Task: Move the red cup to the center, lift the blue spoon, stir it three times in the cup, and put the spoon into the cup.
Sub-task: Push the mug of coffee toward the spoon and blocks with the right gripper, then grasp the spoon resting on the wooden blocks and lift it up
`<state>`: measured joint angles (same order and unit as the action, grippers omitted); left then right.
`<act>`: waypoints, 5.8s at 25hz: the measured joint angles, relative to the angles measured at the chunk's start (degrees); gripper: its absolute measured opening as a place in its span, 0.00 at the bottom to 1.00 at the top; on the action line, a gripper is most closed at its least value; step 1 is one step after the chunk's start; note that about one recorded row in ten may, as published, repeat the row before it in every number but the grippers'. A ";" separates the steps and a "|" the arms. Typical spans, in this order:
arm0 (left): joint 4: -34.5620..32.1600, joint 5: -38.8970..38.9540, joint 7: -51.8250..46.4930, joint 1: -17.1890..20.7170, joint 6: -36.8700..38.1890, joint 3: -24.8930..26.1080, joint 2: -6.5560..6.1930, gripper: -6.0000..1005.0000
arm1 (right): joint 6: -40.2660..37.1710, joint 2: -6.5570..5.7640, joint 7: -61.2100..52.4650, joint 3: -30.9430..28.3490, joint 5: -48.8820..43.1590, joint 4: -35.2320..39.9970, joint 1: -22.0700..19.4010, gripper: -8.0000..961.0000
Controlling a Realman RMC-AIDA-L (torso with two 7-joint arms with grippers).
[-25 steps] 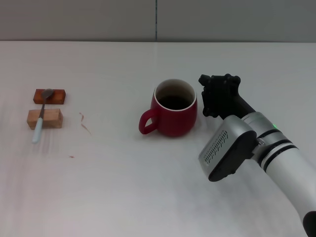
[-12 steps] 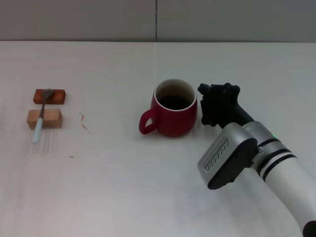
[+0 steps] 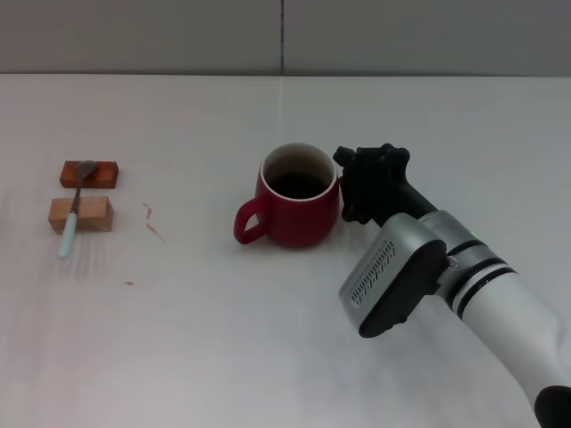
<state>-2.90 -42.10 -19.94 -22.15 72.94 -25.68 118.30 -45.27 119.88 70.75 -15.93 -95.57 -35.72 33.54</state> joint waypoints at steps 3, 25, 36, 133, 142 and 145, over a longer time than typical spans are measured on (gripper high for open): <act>-0.11 0.00 -0.78 0.00 0.01 -0.04 0.01 0.81 | 0.93 0.00 -0.36 0.03 -0.10 -0.43 0.88 0.03; 0.03 -0.44 -1.24 -0.19 -0.12 -0.35 0.00 0.80 | -29.80 -0.93 -29.78 -15.43 -0.07 10.67 -7.41 0.08; -0.21 -0.53 -1.24 -0.58 -0.54 -0.42 -0.09 0.80 | -39.47 -1.00 -62.42 -18.69 0.31 22.79 -12.31 0.45; 29.42 -2.96 21.63 1.47 10.04 -12.63 0.27 0.78 | -28.49 -2.73 -71.98 -19.37 0.38 36.77 -2.43 0.73; 28.42 -3.00 21.61 1.05 9.27 -12.01 0.36 0.78 | -28.55 -2.66 -71.98 -19.40 0.38 36.77 -2.43 0.73; 27.92 -3.00 21.56 0.94 8.78 -11.79 0.35 0.78 | -28.57 -2.64 -71.98 -19.40 0.38 36.71 -2.43 0.73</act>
<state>25.02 -45.10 1.62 -21.21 81.73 -37.48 118.65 -73.83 117.24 -1.23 -35.33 -95.18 0.99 31.11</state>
